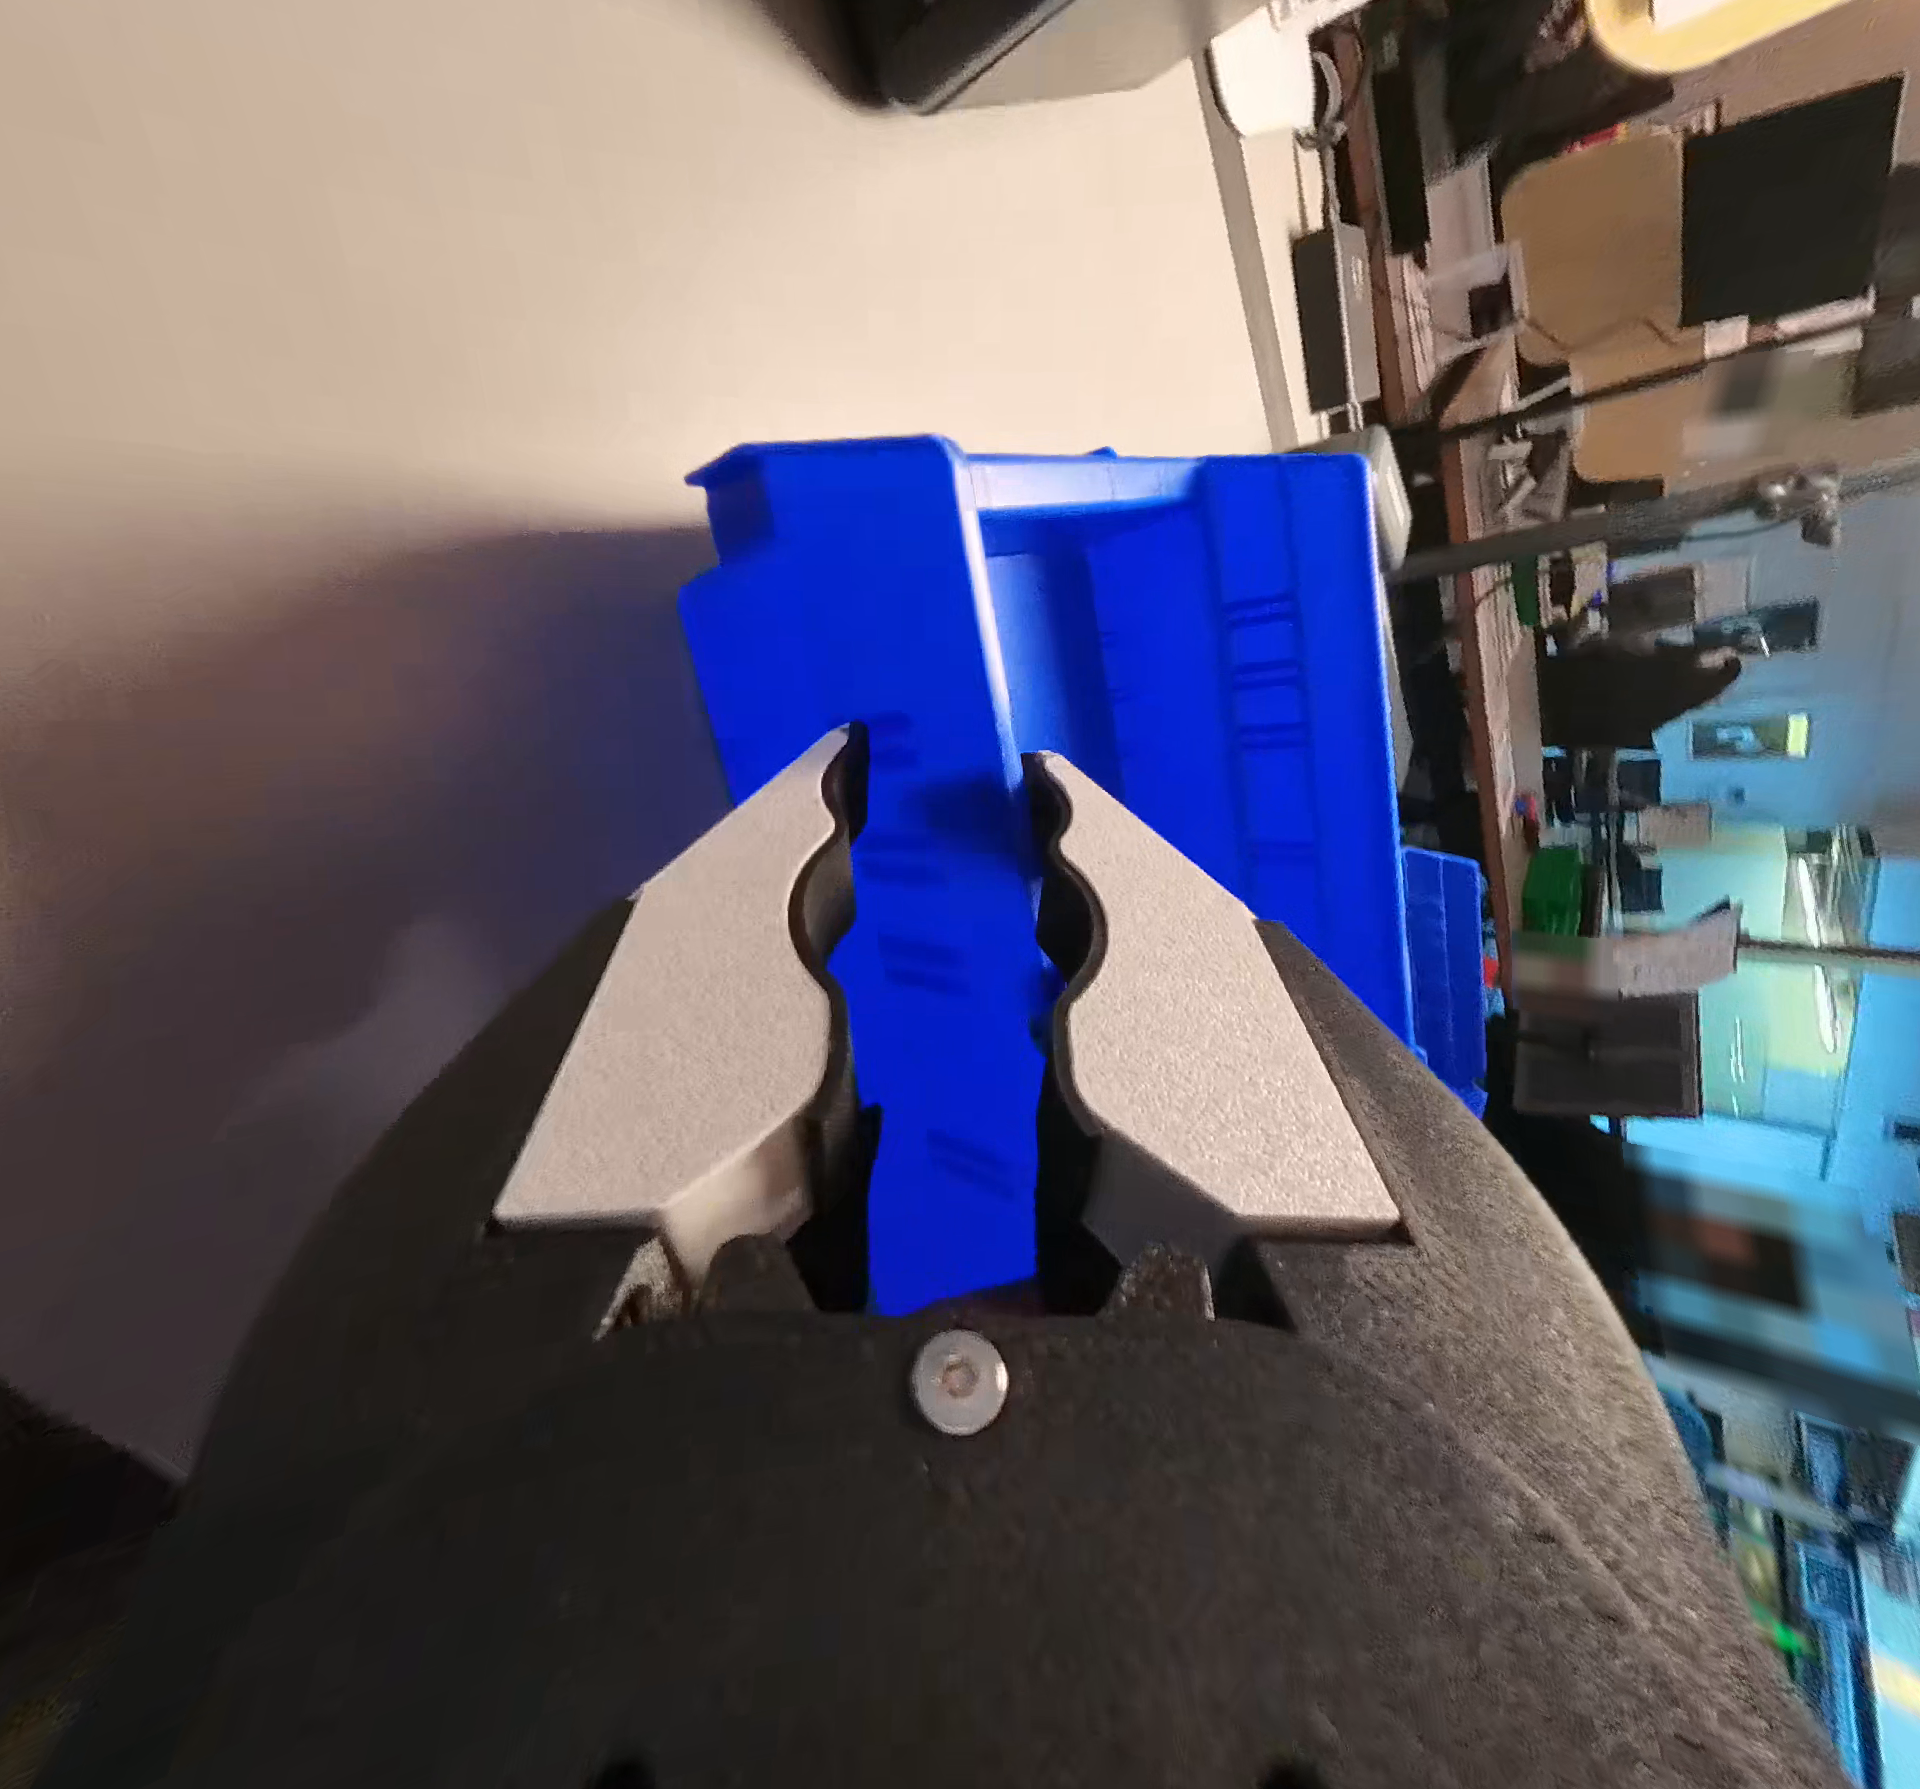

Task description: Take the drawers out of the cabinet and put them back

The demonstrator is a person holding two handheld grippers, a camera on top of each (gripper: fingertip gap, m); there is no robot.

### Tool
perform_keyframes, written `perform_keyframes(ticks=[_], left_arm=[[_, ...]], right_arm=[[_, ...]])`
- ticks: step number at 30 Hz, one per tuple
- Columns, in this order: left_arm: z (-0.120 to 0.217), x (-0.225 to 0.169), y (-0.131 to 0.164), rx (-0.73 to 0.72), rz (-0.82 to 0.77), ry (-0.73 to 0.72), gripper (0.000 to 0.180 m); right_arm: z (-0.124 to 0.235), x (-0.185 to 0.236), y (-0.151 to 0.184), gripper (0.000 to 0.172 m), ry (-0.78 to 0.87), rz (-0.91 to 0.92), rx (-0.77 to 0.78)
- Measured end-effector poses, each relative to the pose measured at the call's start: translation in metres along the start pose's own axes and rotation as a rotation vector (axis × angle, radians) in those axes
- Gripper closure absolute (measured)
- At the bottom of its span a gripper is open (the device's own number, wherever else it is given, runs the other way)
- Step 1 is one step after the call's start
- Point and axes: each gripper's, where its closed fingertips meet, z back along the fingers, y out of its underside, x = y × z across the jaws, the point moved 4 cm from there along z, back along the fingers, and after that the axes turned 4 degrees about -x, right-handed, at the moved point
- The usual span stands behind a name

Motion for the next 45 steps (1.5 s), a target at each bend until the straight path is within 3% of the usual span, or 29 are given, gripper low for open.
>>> perform_keyframes(ticks=[4,7,13,17,23,32,40,45], left_arm=[[0.026,0.002,-0.012,-0.215,0.082,-0.086,0.134],[0.045,-0.011,-0.002,-0.335,0.155,-0.131,0.13],[0.074,-0.032,0.014,-0.539,0.303,-0.125,0.121],[0.077,-0.055,0.025,-0.487,0.262,-0.042,0.11],[0.049,-0.064,0.038,-0.384,0.222,-0.071,0.114],[0.014,-0.045,0.048,-0.386,0.272,-0.133,0.154],[-0.005,-0.021,0.046,-0.367,0.317,-0.149,0.15],[-0.003,-0.022,0.036,-0.404,0.33,-0.142,0.15]], right_arm=[[0.019,0.003,0.017,0.137,-0.022,-0.032,-0.042],[0.034,0.001,0.022,0.134,0.12,-0.13,-0.087],[0.069,0.003,0.001,0.119,0.384,-0.552,-0.334],[0.073,0.012,-0.013,0.104,0.432,-0.765,-0.403],[0.051,0.012,-0.021,0.082,0.554,-0.837,-0.304],[0.03,0.001,-0.001,0.077,0.639,-0.845,-0.165],[0.04,0.003,0.014,0.078,0.623,-0.882,-0.166],[0.047,0.005,0.0,0.077,0.589,-0.896,-0.25]])
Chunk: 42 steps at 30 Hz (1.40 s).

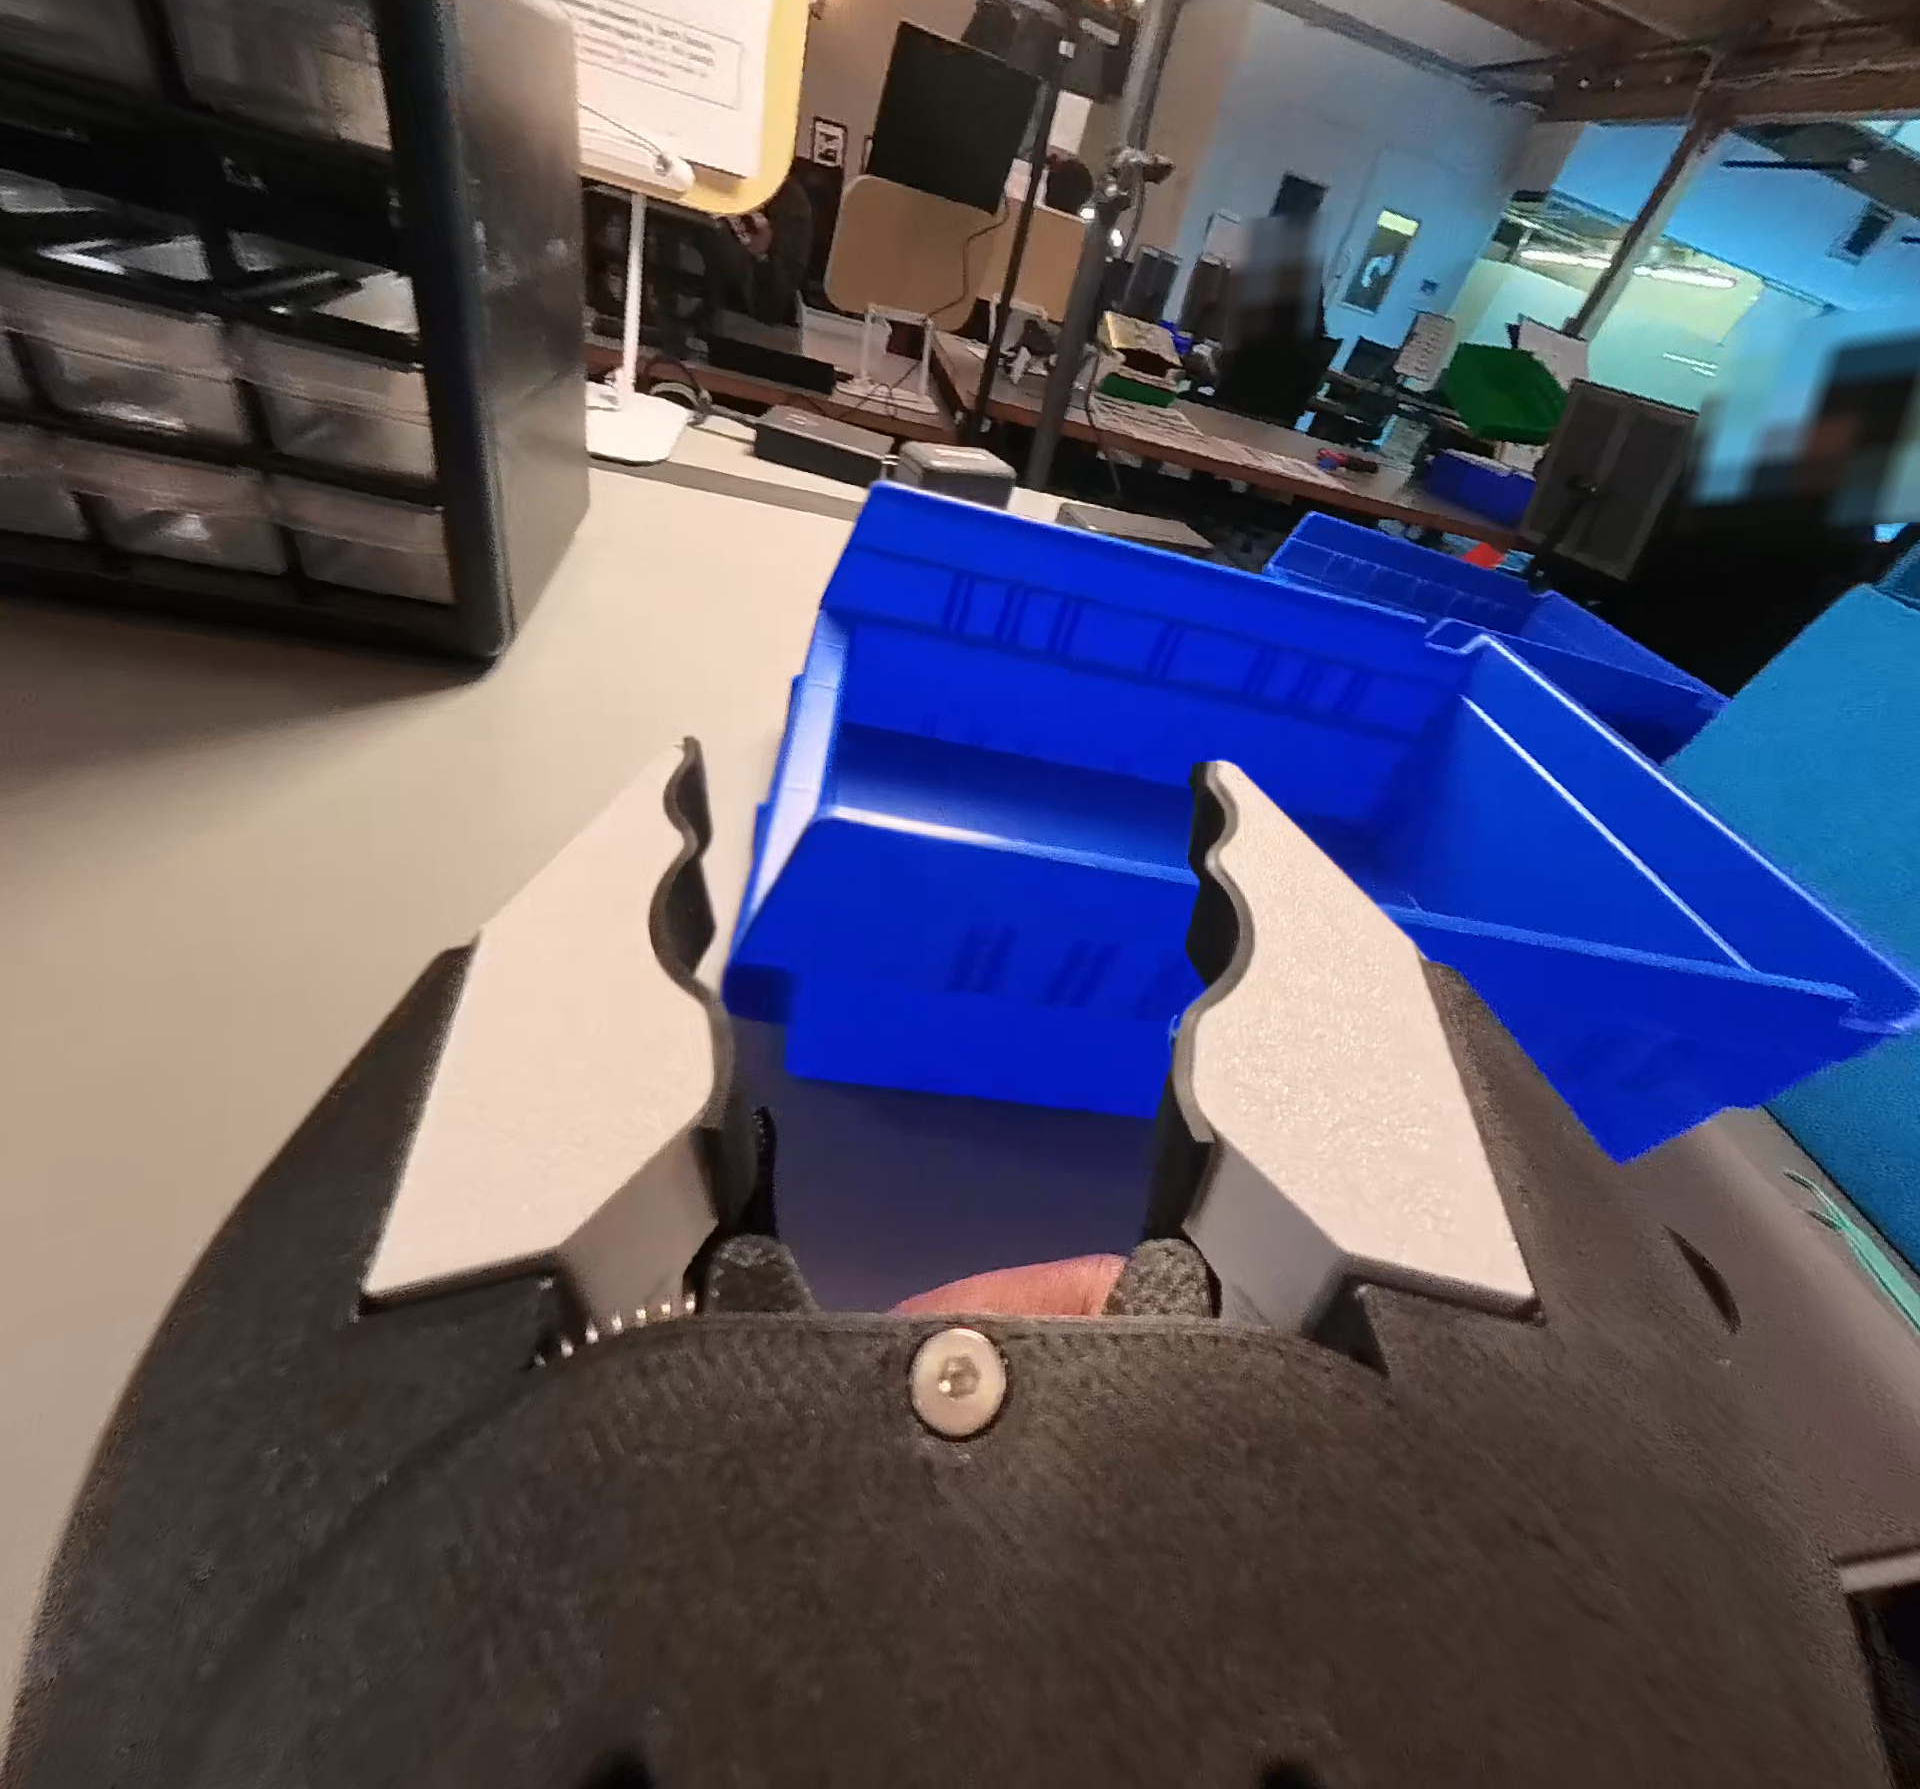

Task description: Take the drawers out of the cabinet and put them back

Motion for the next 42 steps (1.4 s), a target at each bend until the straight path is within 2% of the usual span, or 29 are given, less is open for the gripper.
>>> perform_keyframes(ticks=[5,18,20,24,27,30,35,39,42], left_arm=[[-0.009,0.003,-0.002,0.016,-0.011,-0.014,0.16],[-0.033,0.034,-0.006,0.025,0.014,-0.053,0.165],[-0.034,0.04,-0.005,0.026,0.015,-0.06,0.171],[-0.035,0.051,-0.004,0.024,0.032,-0.067,0.171],[-0.035,0.055,-0.004,0.023,0.03,-0.072,0.171],[-0.034,0.059,-0.005,0.021,0.031,-0.076,0.171],[-0.034,0.065,-0.005,0.022,0.024,-0.089,0.171],[-0.037,0.072,-0.006,0.027,0.024,-0.102,0.17],[-0.034,0.073,-0.009,0.018,0.013,-0.121,0.169]], right_arm=[[-0.011,0.003,0.009,0.078,0.034,0.018,0.058],[0.011,-0.062,0.03,0.079,0.018,-0.02,0.129],[0.013,-0.068,0.03,0.084,0.03,-0.011,0.144],[0.015,-0.081,0.034,0.096,0.053,-0.012,0.156],[0.016,-0.092,0.039,0.124,0.065,-0.013,0.171],[0.018,-0.11,0.045,0.139,0.113,0.011,0.185],[0.021,-0.137,0.052,0.148,0.105,0.019,0.188],[0.022,-0.153,0.057,0.148,0.04,0.093,0.155],[0.027,-0.16,0.057,0.15,0.055,0.14,0.155]])
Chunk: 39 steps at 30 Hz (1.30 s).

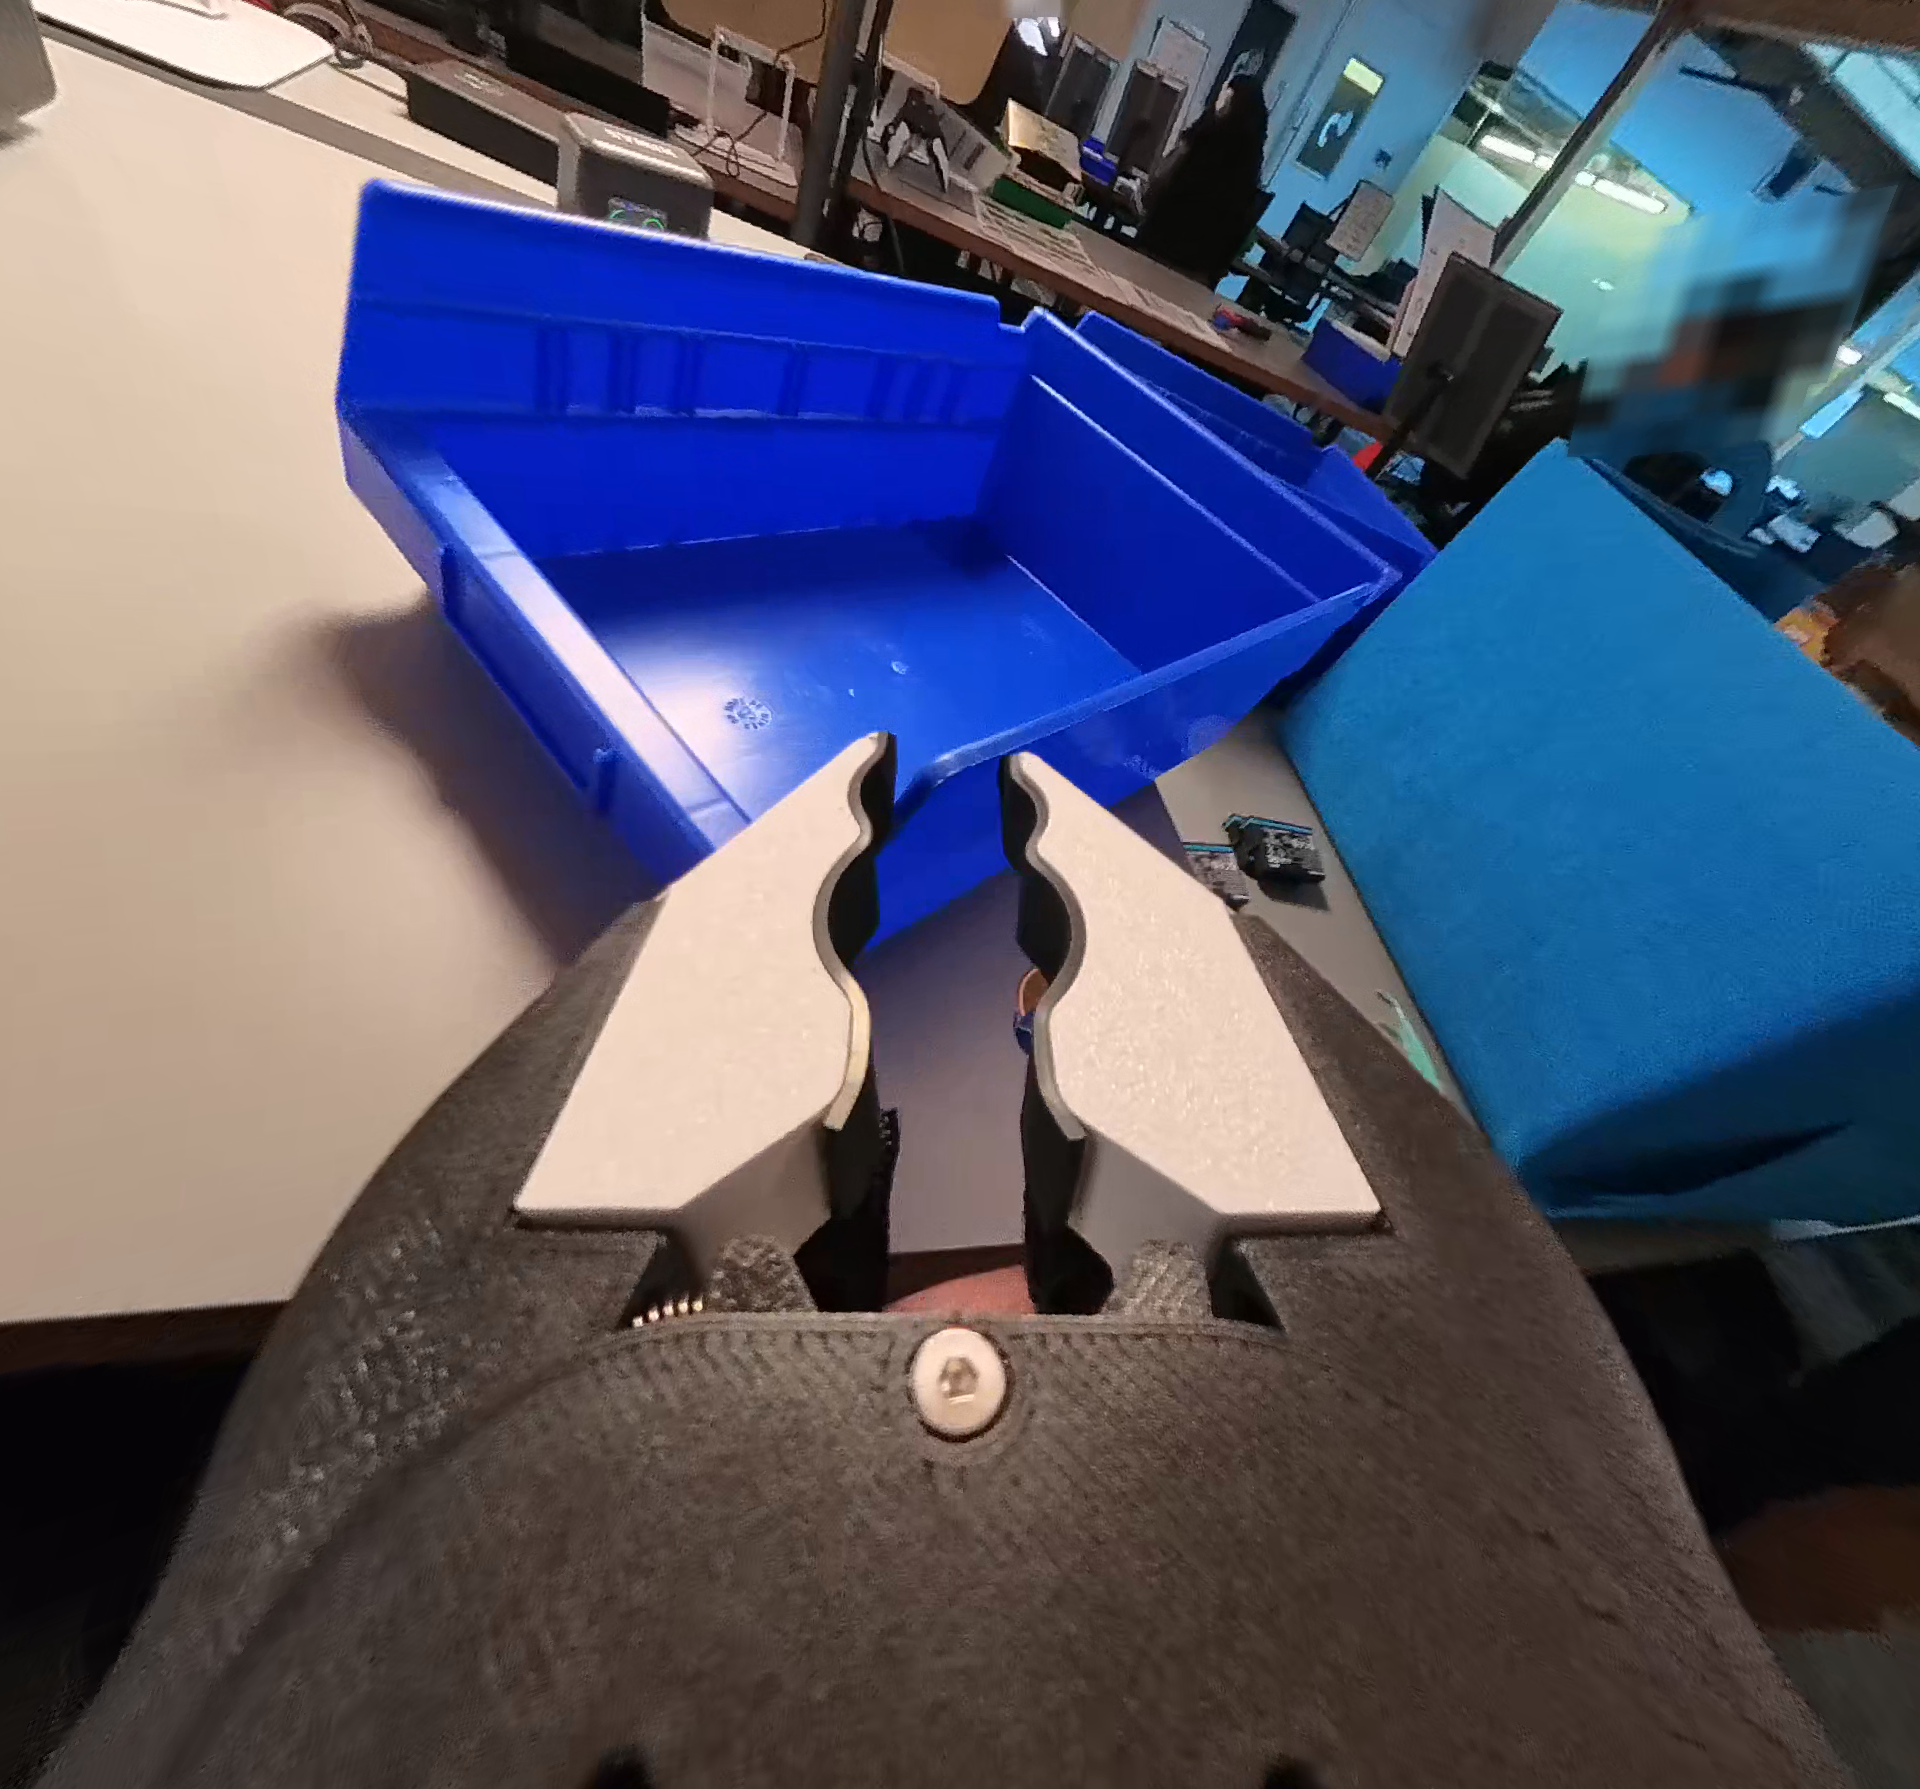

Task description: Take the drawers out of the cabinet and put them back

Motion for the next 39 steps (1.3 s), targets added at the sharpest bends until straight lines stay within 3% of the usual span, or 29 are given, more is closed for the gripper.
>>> perform_keyframes(ticks=[8,13,18,24,29,33,36,39], left_arm=[[0.046,-0.009,-0.021,-0.129,0.067,0.005,0.145],[0.069,-0.07,-0.032,-0.198,0.107,0.258,0.13],[0.074,-0.15,-0.02,-0.148,0.049,0.516,0.112],[0.053,-0.185,-0.002,-0.081,-0.104,0.457,0.113],[0.031,-0.192,0.005,-0.029,-0.169,0.355,0.131],[0.023,-0.193,0.004,-0.044,-0.207,0.293,0.154],[0.022,-0.192,0.002,-0.061,-0.208,0.289,0.168],[0.023,-0.191,0.003,-0.073,-0.223,0.285,0.177]], right_arm=[[0.02,0.003,-0.041,0.124,0.059,-0.084,-0.08],[0.026,0.063,-0.085,0.118,-0.14,-0.253,-0.225],[-0.012,0.137,-0.099,0.106,-0.236,-0.25,-0.178],[-0.072,0.153,-0.102,0.096,-0.15,-0.272,-0.06],[-0.1,0.151,-0.098,0.107,-0.136,-0.355,-0.004],[-0.111,0.145,-0.091,0.133,-0.125,-0.406,0.008],[-0.115,0.145,-0.083,0.165,-0.132,-0.415,0.016],[-0.115,0.146,-0.074,0.17,-0.142,-0.406,0.023]])
